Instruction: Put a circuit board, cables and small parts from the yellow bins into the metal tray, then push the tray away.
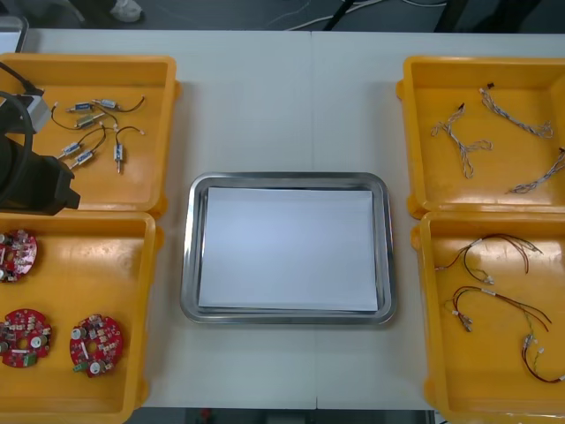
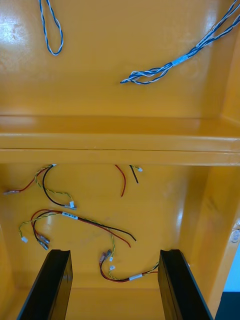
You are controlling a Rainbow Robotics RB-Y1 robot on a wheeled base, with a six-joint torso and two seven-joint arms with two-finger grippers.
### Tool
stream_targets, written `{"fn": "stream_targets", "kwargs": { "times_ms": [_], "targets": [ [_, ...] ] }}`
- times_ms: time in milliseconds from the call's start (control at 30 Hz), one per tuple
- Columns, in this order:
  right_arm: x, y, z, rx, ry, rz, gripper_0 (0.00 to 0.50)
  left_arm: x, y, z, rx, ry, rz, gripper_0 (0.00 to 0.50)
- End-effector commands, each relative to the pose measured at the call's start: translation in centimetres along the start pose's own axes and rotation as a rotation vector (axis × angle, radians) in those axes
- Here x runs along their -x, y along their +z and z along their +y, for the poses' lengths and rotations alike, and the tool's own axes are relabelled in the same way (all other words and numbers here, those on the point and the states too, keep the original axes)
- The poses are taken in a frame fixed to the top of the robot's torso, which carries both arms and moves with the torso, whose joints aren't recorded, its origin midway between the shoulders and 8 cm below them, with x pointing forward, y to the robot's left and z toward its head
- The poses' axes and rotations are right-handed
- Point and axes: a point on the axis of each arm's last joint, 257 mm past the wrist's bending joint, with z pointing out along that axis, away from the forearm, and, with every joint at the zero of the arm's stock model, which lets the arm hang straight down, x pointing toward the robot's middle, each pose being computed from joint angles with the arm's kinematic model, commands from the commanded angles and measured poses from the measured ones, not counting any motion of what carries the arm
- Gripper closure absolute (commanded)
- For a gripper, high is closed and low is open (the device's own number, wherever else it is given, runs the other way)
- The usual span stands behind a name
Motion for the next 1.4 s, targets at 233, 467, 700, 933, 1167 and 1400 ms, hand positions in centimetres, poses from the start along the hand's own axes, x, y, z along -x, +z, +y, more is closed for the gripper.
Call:
{"fn": "stream_targets", "kwargs": {
  "times_ms": [233, 467, 700, 933, 1167, 1400],
  "targets": [
    [0.24, -0.71, -0.05, -0.001, 0.015, -0.026, 0.0, 0.19, -0.54, -0.1, -0.002, 0.025, -0.023, 0.0],
    [0.24, -0.71, -0.05, -0.001, 0.015, -0.026, 0.0, 0.19, -0.54, -0.1, -0.002, 0.025, -0.023, 0.0],
    [0.24, -0.71, -0.05, -0.001, 0.015, -0.026, 0.0, 0.19, -0.54, -0.1, -0.002, 0.025, -0.023, 0.0],
    [0.24, -0.71, -0.05, -0.001, 0.015, -0.026, 0.0, 0.19, -0.54, -0.1, -0.002, 0.025, -0.023, 0.0],
    [0.24, -0.71, -0.05, -0.001, 0.015, -0.026, 0.0, 0.19, -0.54, -0.1, -0.002, 0.025, -0.023, 0.0],
    [0.24, -0.71, -0.05, -0.001, 0.015, -0.026, 0.0, 0.19, -0.54, -0.1, -0.002, 0.025, -0.023, 0.0]
  ]
}}
